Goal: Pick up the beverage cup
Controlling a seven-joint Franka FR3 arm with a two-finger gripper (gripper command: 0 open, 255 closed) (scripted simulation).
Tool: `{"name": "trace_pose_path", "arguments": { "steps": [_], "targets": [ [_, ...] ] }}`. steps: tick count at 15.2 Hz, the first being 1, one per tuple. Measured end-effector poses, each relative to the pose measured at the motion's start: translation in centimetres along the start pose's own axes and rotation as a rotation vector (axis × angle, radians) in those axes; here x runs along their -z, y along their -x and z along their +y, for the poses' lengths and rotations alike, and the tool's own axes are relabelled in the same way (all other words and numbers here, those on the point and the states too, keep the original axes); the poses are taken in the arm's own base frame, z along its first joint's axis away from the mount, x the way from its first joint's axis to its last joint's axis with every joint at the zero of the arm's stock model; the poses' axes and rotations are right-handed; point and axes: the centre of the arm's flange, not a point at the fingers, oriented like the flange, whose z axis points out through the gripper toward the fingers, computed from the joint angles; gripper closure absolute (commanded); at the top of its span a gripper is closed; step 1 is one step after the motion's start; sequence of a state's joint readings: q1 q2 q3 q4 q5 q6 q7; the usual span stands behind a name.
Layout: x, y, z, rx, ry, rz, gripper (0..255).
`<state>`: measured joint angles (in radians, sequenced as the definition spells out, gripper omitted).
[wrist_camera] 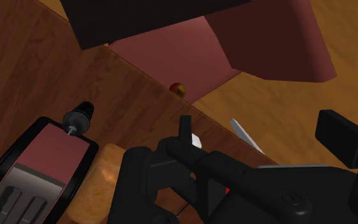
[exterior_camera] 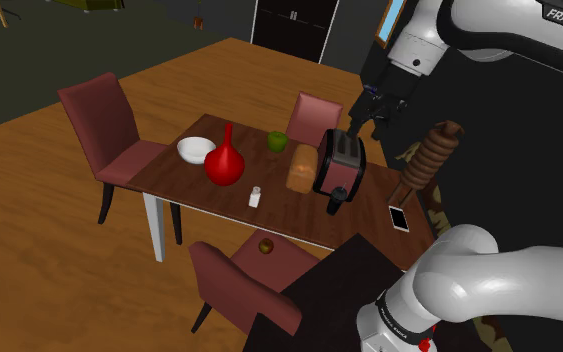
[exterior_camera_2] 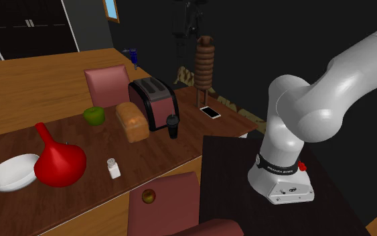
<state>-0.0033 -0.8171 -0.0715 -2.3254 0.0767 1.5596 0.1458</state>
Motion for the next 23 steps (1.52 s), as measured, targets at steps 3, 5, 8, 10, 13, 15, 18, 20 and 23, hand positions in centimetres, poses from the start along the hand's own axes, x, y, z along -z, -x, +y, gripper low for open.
{"name": "trace_pose_path", "arguments": {
  "steps": [3,5,8,10,13,15,18,20,23],
  "targets": [
    [-1.1,-0.4,1.2,0.009,0.005,-0.001,0],
    [-3.0,-1.1,2.5,0.022,0.012,-0.002,0],
    [-5.4,-2.1,4.9,0.044,0.022,-0.002,0],
    [-7.5,-3.0,6.4,0.06,0.03,-0.004,0],
    [-9.8,-4.1,8.9,0.083,0.042,-0.004,0],
    [-11.6,-5.0,10.5,0.099,0.05,-0.004,0],
    [-14.6,-6.3,13.1,0.122,0.061,-0.005,0],
    [-16.4,-7.3,14.8,0.138,0.069,-0.006,0],
    [-19.0,-8.6,17.2,0.161,0.08,-0.005,0]
  ]
}}
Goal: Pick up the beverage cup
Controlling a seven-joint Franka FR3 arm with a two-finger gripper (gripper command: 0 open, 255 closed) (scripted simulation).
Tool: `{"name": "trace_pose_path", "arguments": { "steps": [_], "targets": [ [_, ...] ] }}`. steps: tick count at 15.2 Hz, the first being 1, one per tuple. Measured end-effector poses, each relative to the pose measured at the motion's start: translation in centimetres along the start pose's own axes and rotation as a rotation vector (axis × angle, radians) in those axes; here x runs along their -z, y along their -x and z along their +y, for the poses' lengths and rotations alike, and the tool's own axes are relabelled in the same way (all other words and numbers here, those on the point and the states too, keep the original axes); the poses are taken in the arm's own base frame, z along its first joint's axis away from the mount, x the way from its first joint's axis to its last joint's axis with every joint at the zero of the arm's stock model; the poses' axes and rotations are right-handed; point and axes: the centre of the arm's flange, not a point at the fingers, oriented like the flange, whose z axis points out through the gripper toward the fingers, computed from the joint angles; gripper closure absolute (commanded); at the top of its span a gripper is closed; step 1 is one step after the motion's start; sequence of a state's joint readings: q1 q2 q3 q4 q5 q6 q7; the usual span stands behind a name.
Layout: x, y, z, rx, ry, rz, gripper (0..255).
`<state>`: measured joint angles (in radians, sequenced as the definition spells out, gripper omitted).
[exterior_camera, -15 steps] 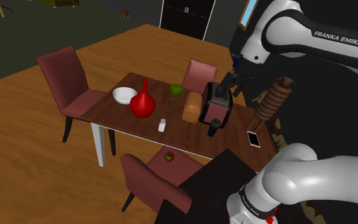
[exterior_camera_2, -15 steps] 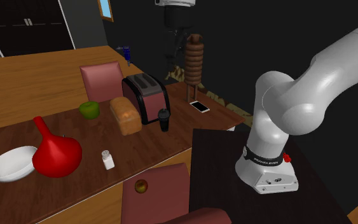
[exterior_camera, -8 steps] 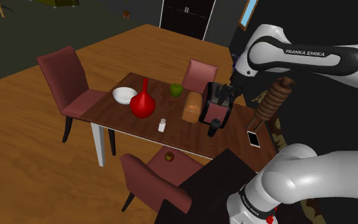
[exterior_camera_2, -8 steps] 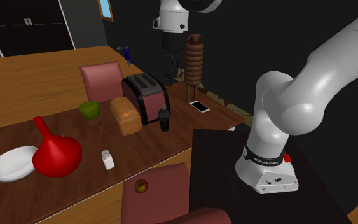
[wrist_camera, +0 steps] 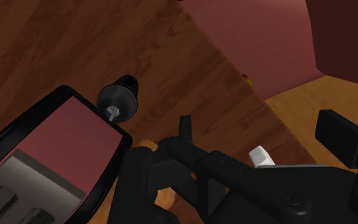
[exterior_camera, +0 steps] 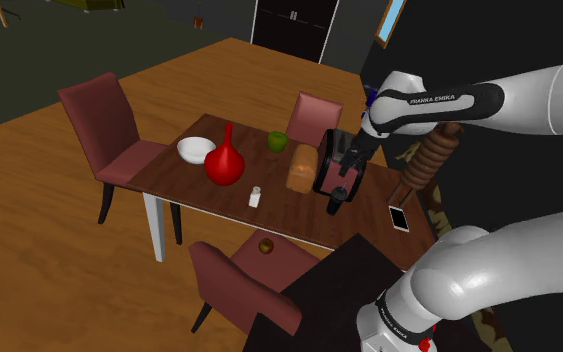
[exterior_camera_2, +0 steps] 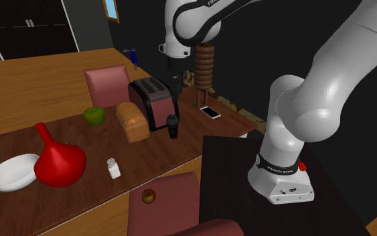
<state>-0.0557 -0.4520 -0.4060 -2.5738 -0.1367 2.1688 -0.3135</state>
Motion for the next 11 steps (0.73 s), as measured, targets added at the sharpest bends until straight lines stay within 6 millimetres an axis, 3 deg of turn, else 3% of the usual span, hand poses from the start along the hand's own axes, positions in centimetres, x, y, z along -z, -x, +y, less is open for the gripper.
{"name": "trace_pose_path", "arguments": {
  "steps": [11],
  "targets": [
    [-10.0,-3.9,9.0,0.085,0.043,-0.002,0]
  ]
}}
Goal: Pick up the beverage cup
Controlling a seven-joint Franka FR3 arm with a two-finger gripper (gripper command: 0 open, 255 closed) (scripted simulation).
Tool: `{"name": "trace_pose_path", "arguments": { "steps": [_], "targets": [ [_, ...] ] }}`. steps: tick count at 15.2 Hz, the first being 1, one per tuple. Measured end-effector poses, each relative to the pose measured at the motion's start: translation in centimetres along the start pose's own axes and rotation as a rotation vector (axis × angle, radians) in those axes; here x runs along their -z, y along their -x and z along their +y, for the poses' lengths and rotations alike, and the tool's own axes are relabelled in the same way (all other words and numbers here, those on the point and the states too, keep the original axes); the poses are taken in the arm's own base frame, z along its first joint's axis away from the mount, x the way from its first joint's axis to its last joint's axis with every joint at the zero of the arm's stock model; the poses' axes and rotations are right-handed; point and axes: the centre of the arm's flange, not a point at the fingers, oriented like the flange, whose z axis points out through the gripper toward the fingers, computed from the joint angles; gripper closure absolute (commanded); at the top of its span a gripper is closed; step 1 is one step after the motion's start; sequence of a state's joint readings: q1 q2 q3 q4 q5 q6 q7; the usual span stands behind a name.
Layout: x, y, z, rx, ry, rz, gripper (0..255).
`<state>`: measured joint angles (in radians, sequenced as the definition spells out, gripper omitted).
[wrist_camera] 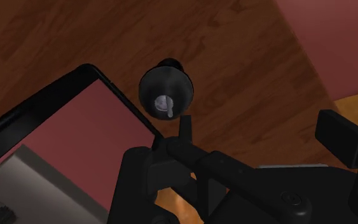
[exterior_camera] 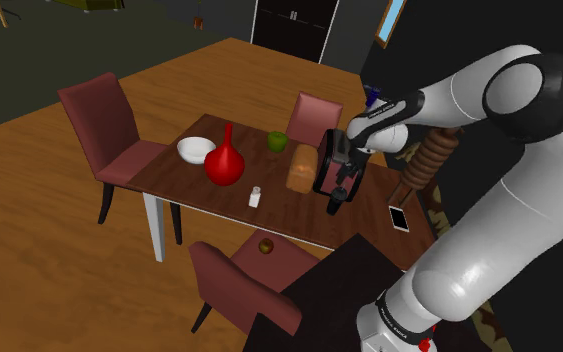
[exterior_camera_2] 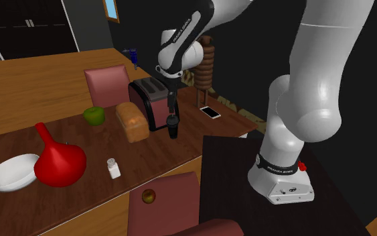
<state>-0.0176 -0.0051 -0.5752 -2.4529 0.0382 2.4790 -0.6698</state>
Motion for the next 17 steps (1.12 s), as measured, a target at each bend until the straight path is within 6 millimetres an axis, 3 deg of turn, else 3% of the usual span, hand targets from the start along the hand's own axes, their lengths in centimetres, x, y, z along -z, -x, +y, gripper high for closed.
{"name": "trace_pose_path", "arguments": {
  "steps": [8,16,17],
  "targets": [
    [-7.0,-2.8,6.2,0.062,0.033,-0.002,0],
    [-11.3,-3.1,6.8,0.069,0.034,-0.002,0],
    [-11.6,-3.1,6.9,0.069,0.034,-0.002,255]
  ]
}}
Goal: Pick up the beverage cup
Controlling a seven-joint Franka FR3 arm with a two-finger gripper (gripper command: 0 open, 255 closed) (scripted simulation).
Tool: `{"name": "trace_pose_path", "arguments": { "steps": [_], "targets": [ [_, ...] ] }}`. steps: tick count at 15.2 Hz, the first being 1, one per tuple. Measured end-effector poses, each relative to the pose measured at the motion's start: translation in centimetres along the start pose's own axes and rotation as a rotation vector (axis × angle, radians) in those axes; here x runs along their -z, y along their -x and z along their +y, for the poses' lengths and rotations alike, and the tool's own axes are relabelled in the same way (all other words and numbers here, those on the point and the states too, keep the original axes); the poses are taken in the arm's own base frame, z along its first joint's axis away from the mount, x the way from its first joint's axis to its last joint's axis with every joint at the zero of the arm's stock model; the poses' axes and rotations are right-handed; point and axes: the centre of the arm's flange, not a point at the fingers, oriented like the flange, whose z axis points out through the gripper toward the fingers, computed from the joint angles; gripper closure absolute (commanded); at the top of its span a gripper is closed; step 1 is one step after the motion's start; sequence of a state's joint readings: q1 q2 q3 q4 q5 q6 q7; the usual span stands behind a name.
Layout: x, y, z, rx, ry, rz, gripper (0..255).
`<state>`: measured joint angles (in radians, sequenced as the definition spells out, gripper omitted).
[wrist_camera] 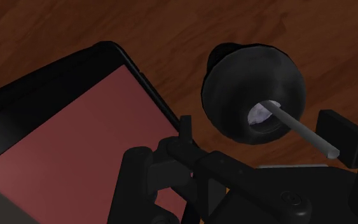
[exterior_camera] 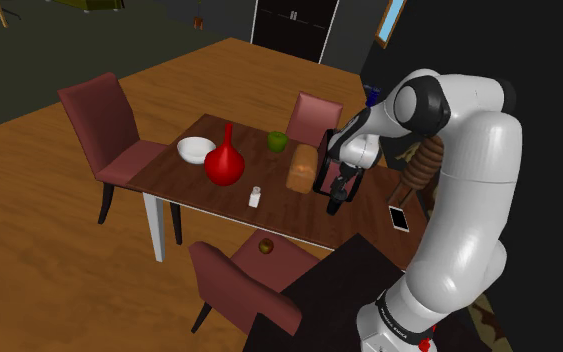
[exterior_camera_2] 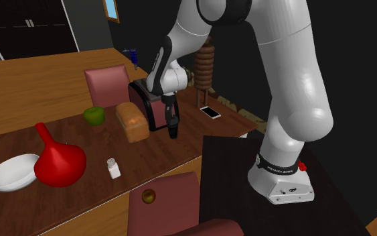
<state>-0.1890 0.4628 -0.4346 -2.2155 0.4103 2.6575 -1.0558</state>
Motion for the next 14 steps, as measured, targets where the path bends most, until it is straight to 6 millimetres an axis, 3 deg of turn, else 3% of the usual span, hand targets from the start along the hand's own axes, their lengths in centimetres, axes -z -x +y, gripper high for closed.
{"name": "trace_pose_path", "arguments": {
  "steps": [10,14],
  "targets": [
    [0.0,-0.1,0.1,0.0,0.003,0.004,255],
    [1.2,0.0,0.0,0.0,0.0,0.0,255]
  ]
}}
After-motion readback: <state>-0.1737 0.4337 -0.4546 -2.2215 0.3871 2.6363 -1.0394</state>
